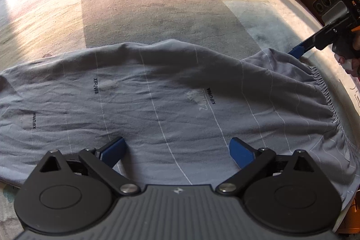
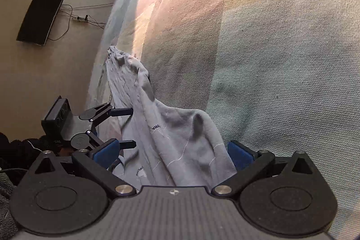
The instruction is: Fold clothes
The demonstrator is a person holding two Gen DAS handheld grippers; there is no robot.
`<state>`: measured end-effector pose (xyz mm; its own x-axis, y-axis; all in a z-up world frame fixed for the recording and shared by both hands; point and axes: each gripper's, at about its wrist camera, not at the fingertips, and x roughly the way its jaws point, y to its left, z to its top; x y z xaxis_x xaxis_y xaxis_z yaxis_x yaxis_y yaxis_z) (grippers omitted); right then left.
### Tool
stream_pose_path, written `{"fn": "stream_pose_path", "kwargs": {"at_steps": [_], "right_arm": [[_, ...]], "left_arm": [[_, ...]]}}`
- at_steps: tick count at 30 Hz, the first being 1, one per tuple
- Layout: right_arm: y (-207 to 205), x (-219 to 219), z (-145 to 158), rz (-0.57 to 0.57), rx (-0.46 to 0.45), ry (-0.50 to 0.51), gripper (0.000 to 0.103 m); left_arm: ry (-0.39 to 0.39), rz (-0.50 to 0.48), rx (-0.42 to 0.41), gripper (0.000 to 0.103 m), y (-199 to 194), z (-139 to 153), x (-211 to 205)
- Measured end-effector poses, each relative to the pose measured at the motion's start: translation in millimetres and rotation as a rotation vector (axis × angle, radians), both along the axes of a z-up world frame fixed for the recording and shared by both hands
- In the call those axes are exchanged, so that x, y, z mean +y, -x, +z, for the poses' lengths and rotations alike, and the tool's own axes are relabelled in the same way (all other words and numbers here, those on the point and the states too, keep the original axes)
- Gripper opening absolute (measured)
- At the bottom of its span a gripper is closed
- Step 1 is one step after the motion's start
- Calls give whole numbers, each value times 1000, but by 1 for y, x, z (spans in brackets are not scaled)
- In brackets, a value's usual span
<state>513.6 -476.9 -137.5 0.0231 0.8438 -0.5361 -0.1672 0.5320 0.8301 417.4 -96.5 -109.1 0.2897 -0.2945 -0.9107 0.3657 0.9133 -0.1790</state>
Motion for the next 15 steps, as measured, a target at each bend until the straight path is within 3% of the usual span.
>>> {"fn": "stream_pose_path", "kwargs": {"at_steps": [4, 10, 15], "right_arm": [[-13, 4, -8, 27, 6, -70, 103], [0, 2, -4, 109, 23, -35, 103], [19, -20, -10, 43, 50, -81, 103]], "left_arm": [[-4, 10, 15, 100, -4, -1, -3], [-47, -36, 6, 101, -2, -3, -10], [-53, -27, 1, 101, -3, -4, -10]]}}
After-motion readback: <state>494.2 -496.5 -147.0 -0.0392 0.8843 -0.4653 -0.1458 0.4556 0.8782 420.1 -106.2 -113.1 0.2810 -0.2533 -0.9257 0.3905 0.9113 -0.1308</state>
